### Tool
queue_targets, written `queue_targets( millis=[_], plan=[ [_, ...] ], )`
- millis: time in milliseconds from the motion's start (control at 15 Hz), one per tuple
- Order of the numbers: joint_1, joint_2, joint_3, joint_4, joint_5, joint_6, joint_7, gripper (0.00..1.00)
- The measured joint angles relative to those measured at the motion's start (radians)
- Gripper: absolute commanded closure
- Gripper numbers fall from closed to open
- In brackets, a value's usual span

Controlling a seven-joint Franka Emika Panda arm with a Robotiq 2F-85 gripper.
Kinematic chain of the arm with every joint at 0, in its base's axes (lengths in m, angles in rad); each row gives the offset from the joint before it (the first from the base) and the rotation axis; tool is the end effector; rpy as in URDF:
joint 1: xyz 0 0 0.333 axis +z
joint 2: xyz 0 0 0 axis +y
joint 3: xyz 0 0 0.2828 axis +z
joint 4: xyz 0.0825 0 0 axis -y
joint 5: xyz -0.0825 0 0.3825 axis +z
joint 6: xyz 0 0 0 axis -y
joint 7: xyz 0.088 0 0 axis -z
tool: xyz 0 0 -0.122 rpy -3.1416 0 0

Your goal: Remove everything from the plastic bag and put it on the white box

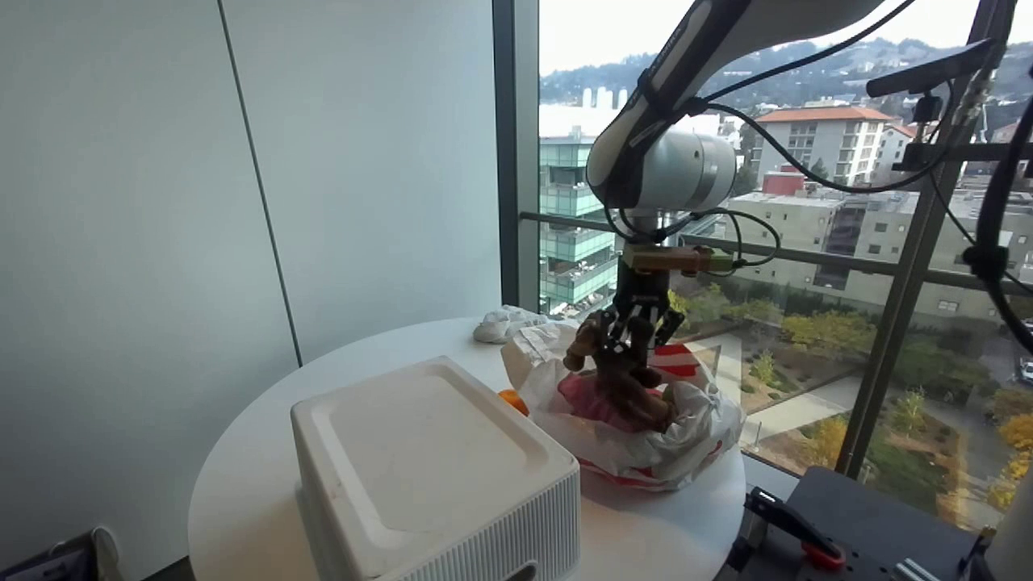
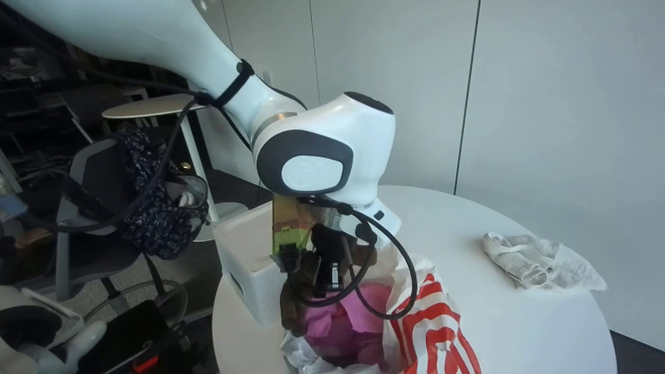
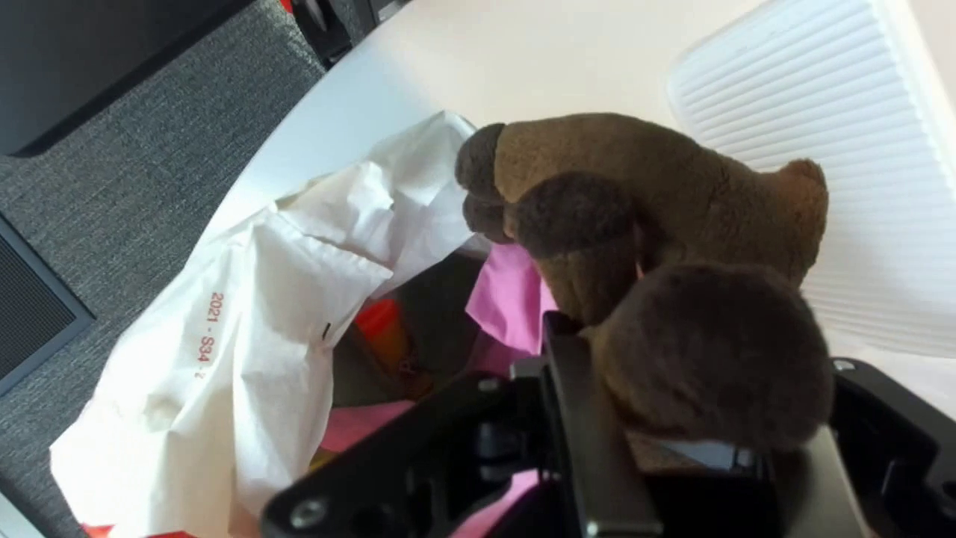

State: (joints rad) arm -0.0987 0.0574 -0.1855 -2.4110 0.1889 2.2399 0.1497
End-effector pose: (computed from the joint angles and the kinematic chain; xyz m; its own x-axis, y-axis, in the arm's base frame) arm 0.4437 -0.1226 0.2251 0.8216 -0.5150 -0.2445 -0.5449 -0.8355 -0.0711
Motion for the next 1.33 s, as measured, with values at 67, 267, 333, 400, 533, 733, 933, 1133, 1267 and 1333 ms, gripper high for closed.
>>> queue_targets(
  millis=[67, 267, 333, 400, 533, 733, 933, 1133, 1267, 1333],
  plan=[
    [-0.002, -0.035, 0.001, 0.015, 0.001, -0.073, 0.000, 0.89],
    [-0.010, -0.113, 0.000, 0.070, 0.002, -0.294, 0.000, 0.93],
    [-0.014, -0.130, 0.000, 0.091, 0.003, -0.368, 0.000, 0.93],
    [-0.017, -0.146, 0.000, 0.111, 0.005, -0.435, -0.004, 0.93],
    [-0.018, -0.174, 0.001, 0.144, 0.008, -0.528, -0.011, 0.93],
    [-0.015, -0.215, 0.016, 0.171, 0.029, -0.631, -0.057, 0.92],
    [0.014, -0.253, 0.066, 0.167, 0.046, -0.634, -0.125, 0.88],
    [0.078, -0.260, 0.141, 0.160, 0.084, -0.559, -0.163, 0.89],
    [0.132, -0.252, 0.200, 0.158, 0.113, -0.474, -0.173, 0.89],
    [0.160, -0.243, 0.232, 0.158, 0.117, -0.420, -0.173, 0.89]
  ],
)
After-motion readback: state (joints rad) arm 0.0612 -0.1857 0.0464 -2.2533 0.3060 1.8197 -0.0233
